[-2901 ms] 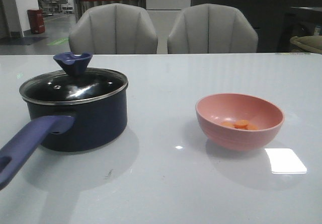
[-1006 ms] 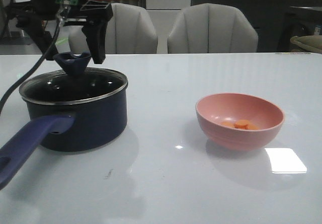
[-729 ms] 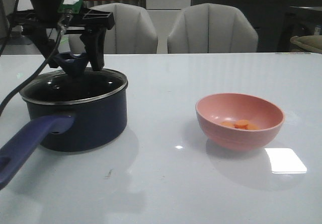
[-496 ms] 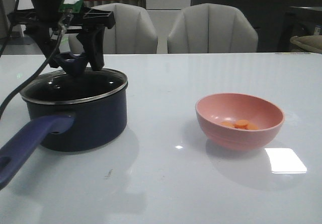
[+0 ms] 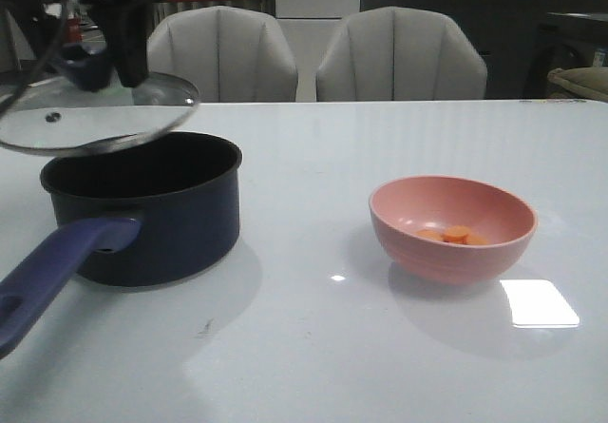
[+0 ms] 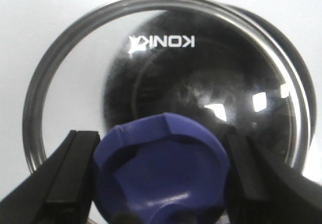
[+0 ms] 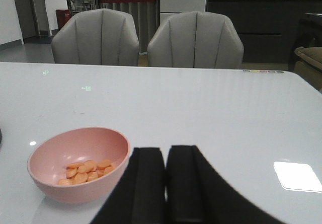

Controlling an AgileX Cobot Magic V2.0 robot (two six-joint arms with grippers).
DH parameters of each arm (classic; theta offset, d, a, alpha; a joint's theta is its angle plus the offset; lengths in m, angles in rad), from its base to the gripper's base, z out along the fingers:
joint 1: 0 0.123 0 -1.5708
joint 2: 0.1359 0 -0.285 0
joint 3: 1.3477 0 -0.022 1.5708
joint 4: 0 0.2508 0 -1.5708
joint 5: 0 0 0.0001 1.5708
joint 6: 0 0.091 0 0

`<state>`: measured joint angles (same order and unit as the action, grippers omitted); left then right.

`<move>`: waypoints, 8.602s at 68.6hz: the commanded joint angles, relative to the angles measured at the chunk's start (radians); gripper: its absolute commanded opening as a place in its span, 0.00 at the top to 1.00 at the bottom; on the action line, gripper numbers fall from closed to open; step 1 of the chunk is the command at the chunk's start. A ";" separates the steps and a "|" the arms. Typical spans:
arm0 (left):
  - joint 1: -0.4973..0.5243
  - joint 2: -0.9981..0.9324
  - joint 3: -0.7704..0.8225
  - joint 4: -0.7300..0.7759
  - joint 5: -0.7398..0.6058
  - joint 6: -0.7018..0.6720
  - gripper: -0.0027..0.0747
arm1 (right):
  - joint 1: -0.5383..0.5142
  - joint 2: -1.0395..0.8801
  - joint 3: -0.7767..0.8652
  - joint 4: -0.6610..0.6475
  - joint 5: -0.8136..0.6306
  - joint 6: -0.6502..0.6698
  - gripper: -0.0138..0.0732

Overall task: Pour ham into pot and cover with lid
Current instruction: 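Lift the glass lid off the saucepan with the left gripper, then set the glass lid on the table beside the saucepan, release, then lower the right gripper to grip the pink bowl's rim, then lift the pink bowl and carry it over the saucepan, then tilt the pink bowl with the right gripper to pour pieces into saucepan, then carry the empty pink bowl back and set it on the table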

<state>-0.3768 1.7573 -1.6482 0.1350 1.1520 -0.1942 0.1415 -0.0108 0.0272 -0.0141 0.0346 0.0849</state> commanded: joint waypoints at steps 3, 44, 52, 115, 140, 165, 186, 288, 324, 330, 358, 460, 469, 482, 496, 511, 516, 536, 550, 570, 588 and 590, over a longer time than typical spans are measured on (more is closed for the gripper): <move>0.097 -0.112 -0.039 0.037 -0.027 0.008 0.63 | -0.004 -0.020 -0.006 -0.009 -0.077 -0.008 0.65; 0.468 -0.136 0.389 -0.141 -0.355 0.203 0.63 | -0.004 -0.020 -0.006 -0.009 -0.077 -0.008 0.65; 0.468 -0.114 0.447 -0.147 -0.417 0.210 0.63 | -0.004 -0.020 -0.006 -0.009 -0.077 -0.008 0.65; 0.442 -0.021 0.449 -0.147 -0.416 0.236 0.18 | -0.004 -0.020 -0.006 -0.009 -0.077 -0.008 0.65; 0.330 -0.242 0.414 -0.118 -0.423 0.246 0.18 | -0.004 -0.020 -0.006 -0.009 -0.077 -0.008 0.65; 0.318 -0.684 0.671 -0.160 -0.681 0.246 0.18 | -0.004 -0.019 -0.006 -0.009 -0.077 -0.008 0.65; 0.204 -1.109 0.930 -0.192 -0.798 0.227 0.18 | -0.004 -0.019 -0.006 -0.009 -0.077 -0.008 0.65; 0.080 -1.632 1.298 -0.259 -0.880 0.227 0.18 | 0.017 0.648 -0.490 0.053 0.254 -0.009 0.40; 0.080 -1.632 1.298 -0.255 -0.891 0.227 0.18 | 0.084 1.399 -0.874 0.253 0.256 -0.012 0.29; 0.080 -1.632 1.298 -0.255 -0.891 0.227 0.18 | 0.094 1.490 -0.934 0.253 0.267 -0.012 0.29; 0.080 -1.632 1.298 -0.255 -0.891 0.227 0.18 | 0.093 1.728 -1.050 0.253 0.276 -0.012 0.55; 0.080 -1.632 1.298 -0.255 -0.891 0.227 0.18 | 0.549 2.005 -1.358 0.068 -1.059 -0.395 0.69; 0.080 -1.632 1.298 -0.255 -0.891 0.227 0.18 | 0.579 2.061 -1.350 0.063 -1.191 -0.678 0.69; 0.080 -1.632 1.298 -0.255 -0.891 0.227 0.18 | 0.631 2.104 -1.349 0.026 -1.294 -1.102 0.69; 0.080 -1.632 1.298 -0.255 -0.891 0.227 0.18 | 0.634 2.111 -1.349 0.024 -1.323 -1.233 0.69; 0.080 -1.632 1.298 -0.255 -0.891 0.227 0.18 | 0.632 2.110 -1.349 0.107 -1.322 -1.012 0.69; 0.080 -1.632 1.298 -0.255 -0.891 0.227 0.18 | 0.632 2.103 -1.350 0.198 -1.307 -0.701 0.69; 0.080 -1.632 1.298 -0.255 -0.891 0.227 0.18 | 0.632 2.004 -1.350 0.284 -0.974 -0.015 0.69; 0.080 -1.632 1.298 -0.255 -0.891 0.227 0.18 | 0.599 1.841 -1.350 0.284 -0.511 -0.126 0.69; 0.080 -1.632 1.298 -0.255 -0.891 0.227 0.18 | 0.410 1.658 -1.350 0.284 0.061 -0.194 0.69; 0.080 -1.632 1.298 -0.255 -0.891 0.227 0.18 | 0.166 1.646 -1.335 0.287 0.474 -0.193 0.69; 0.080 -1.632 1.298 -0.255 -0.891 0.227 0.18 | 0.153 1.646 -1.326 0.288 0.488 -0.193 0.69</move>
<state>-0.2902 0.1038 -0.3239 -0.1142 0.3440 0.0438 0.3627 1.6786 -1.2929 0.2728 0.4662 -0.0956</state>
